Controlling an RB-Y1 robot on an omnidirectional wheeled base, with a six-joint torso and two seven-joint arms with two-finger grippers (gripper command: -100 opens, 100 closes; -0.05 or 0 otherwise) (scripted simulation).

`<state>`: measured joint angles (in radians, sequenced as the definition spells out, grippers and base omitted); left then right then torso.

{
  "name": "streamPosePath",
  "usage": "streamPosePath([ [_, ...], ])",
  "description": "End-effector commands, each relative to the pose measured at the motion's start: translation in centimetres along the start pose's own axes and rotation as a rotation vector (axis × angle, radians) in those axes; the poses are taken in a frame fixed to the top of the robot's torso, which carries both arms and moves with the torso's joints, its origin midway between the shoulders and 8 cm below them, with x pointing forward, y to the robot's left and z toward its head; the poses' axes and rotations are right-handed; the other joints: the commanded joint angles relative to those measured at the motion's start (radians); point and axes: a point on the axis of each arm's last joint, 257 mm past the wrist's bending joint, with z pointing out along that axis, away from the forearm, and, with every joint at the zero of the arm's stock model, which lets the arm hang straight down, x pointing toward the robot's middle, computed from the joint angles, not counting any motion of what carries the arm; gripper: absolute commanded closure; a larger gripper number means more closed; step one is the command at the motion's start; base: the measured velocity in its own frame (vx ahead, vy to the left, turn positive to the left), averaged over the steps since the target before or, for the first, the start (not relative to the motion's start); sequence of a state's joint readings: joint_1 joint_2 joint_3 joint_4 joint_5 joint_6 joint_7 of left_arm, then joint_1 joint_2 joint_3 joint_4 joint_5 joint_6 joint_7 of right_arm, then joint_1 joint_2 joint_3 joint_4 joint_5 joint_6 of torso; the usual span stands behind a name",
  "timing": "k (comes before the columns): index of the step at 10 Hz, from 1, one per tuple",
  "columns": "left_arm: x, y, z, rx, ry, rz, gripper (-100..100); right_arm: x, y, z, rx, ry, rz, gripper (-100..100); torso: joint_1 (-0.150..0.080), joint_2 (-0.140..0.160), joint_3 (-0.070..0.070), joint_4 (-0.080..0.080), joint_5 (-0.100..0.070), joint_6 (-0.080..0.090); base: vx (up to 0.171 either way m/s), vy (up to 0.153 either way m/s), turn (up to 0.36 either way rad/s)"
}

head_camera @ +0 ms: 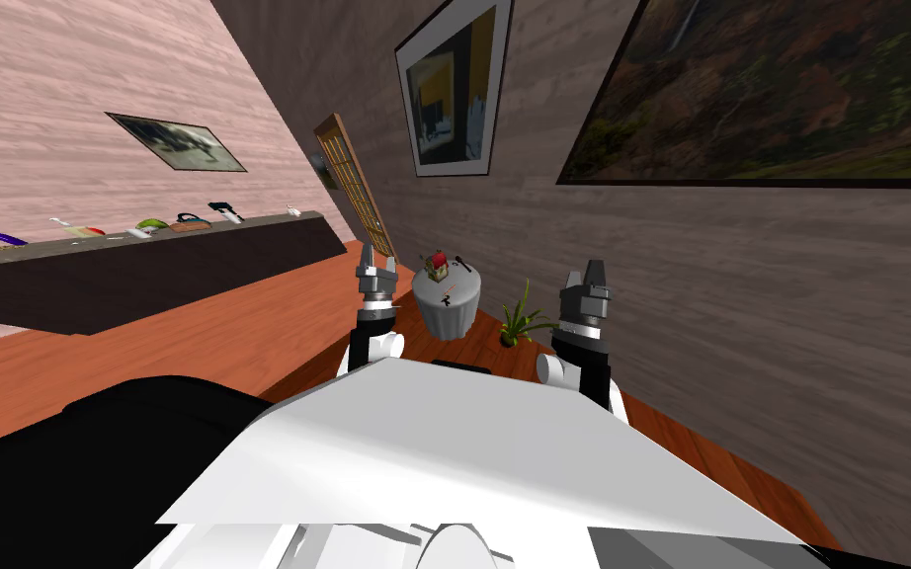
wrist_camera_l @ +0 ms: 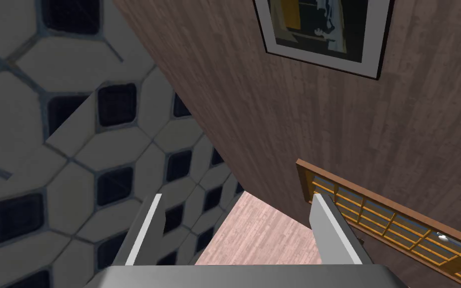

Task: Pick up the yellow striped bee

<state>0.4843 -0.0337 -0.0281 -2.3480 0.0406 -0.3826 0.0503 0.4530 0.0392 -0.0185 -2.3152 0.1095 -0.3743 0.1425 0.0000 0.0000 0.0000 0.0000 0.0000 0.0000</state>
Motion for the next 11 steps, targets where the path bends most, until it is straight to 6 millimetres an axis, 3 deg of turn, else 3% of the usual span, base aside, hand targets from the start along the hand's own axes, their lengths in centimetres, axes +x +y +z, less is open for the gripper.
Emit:
streamPosePath([
  [1,-0.2,1.5,-0.5,-0.043,0.015,-0.010,-100,0.0,0.0,0.0,0.000,0.000,0.000,0,0.000,0.000,0.000,0.000,0.000,0.000,0.008,-0.007,-0.002],
  [5,-1.4,6.7,-2.5,-0.201,0.035,-0.040,-100,0.0,0.0,0.0,0.000,0.000,0.000,0,-0.001,0.000,0.000,0.000,0.000,0.000,0.000,-0.026,-0.014],
  [6,-1.5,6.7,-2.5,-0.201,0.032,-0.046,-100,0.0,0.0,0.0,0.000,0.000,0.000,0,-0.002,0.001,0.000,0.000,0.000,0.000,-0.004,-0.031,-0.003],
  [8,-2.7,10.4,-4.4,-0.316,0.034,-0.055,-100,0.0,0.0,0.0,0.000,0.000,0.000,0,-0.002,0.001,0.000,0.000,0.000,0.000,-0.009,-0.032,-0.034],
  [9,-2.9,10.4,-4.4,-0.316,0.027,-0.069,-100,0.0,0.0,0.0,0.000,0.000,0.000,0,-0.002,0.001,0.000,0.000,0.000,0.000,-0.006,-0.025,-0.013],
  [10,-3.7,12.4,-5.7,-0.381,0.025,-0.073,-100,0.0,0.0,0.0,0.000,0.000,0.000,0,-0.002,0.000,0.000,0.000,0.000,0.000,-0.003,-0.024,-0.034],
  [11,-3.7,12.4,-5.7,-0.381,0.021,-0.081,-100,0.0,0.0,0.0,0.000,0.000,0.000,0,-0.001,0.000,0.000,0.000,0.000,0.000,-0.002,-0.018,-0.016],
])
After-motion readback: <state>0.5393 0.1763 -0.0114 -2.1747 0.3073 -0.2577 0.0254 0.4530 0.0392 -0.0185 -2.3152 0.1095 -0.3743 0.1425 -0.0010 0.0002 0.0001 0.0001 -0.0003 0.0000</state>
